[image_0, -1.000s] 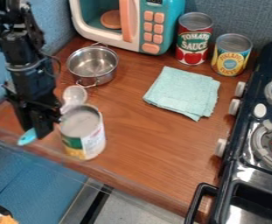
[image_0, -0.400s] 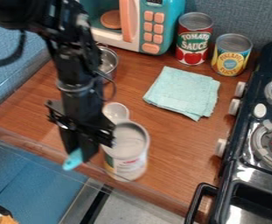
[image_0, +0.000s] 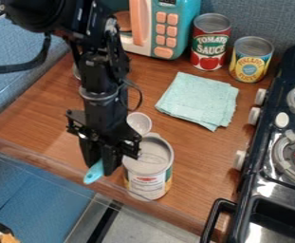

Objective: Move the blue laddle to the center of the table between silver pot and can

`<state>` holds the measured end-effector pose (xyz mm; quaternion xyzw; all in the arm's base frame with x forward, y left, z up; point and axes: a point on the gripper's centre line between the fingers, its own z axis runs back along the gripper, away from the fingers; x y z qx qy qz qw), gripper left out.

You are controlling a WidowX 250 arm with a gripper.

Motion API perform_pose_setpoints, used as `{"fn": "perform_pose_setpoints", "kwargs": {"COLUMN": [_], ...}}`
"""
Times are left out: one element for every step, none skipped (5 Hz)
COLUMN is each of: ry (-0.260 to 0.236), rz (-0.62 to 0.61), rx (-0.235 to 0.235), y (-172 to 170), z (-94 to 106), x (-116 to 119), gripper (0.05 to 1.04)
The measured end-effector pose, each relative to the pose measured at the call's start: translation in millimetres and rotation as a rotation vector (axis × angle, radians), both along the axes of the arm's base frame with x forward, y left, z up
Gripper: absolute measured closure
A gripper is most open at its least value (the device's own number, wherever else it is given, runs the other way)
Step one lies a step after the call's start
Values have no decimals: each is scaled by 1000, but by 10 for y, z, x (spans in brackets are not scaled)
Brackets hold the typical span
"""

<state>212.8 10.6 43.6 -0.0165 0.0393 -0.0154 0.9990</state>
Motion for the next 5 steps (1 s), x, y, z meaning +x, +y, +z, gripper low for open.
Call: {"fn": "perform_pose_setpoints", "kwargs": {"ry": [-70,-73,-49,-16,3], "rz": [50,94,127,119,101], "rx": [38,67,96,94,96], "y": [256,489,706,747,753], "z": [91,37,-66,-239,-336], "x": [203,398,457,445,441], "gripper": [760,760,760,760,760]}}
